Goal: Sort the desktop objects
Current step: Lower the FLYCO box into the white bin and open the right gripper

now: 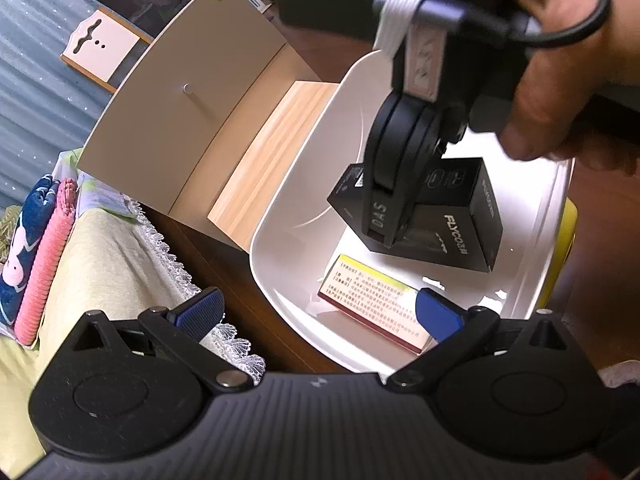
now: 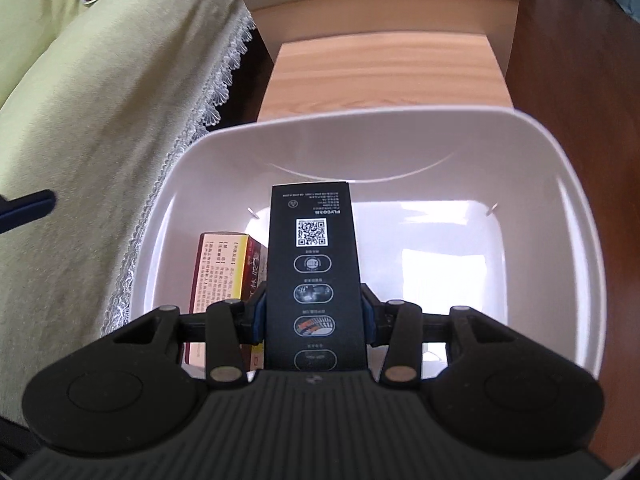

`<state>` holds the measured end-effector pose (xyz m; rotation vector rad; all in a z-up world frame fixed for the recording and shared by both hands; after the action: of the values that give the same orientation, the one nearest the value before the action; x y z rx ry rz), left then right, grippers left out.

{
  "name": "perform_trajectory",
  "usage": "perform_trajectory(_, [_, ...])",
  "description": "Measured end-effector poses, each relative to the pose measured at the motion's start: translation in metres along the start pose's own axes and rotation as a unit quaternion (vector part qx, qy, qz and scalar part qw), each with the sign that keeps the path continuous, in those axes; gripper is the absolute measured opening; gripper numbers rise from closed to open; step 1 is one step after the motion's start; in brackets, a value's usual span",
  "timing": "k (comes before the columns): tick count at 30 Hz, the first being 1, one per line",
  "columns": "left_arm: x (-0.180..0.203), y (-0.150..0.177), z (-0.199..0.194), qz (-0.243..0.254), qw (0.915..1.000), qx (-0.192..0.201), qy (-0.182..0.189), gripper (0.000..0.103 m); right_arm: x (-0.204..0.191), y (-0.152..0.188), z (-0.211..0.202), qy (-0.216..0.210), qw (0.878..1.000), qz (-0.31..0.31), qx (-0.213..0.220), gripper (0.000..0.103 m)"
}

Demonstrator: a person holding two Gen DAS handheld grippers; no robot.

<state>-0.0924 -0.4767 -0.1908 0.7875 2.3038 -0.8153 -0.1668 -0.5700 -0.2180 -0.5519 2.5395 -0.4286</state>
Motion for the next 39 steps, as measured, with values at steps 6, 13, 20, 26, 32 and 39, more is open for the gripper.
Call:
perform_trajectory(6, [0.005,-0.001,0.005,0.016,0.9998,-0.004,0.010,0.103,0.002,-0.001,0.018,-0.003,1.000,0.019,-0.011,0.040])
perform_trajectory(13, [0.003,0.002,0.009,0.010,0.9998,-0.013,0.015,0.103,0.004,-0.001,0.038,-0.007,0.999,0.040,-0.023,0.040])
perform_trajectory(20, [0.006,0.002,0.009,0.017,0.9996,-0.015,0.016,0.103,0.005,0.000,0.040,-0.015,0.998,0.055,-0.030,0.042])
perform_trajectory(26, [0.007,0.002,0.010,0.019,0.9995,-0.017,0.017,0.103,0.001,-0.002,0.037,-0.026,0.998,0.048,-0.029,0.043])
perform_trajectory(32, [0.009,0.003,0.008,0.023,0.9994,-0.017,0.017,0.103,0.000,-0.007,0.010,-0.042,0.998,0.046,0.003,0.043])
perform_trajectory(39, [0.009,0.003,0.007,0.028,0.9994,-0.014,0.017,0.103,0.018,-0.016,-0.020,-0.017,1.000,0.017,0.019,0.044])
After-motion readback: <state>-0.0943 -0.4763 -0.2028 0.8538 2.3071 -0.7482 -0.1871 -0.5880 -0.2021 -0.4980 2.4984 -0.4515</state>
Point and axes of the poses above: each gripper's, at about its wrist camera, not at the fingertips, and z roughly the way its jaws point, x to its right, y to its underside, the point moved 1 cm from there along z, roughly the way its jaws point, and after that the axes turned 9 degrees about -y, right-handed, at the moved point
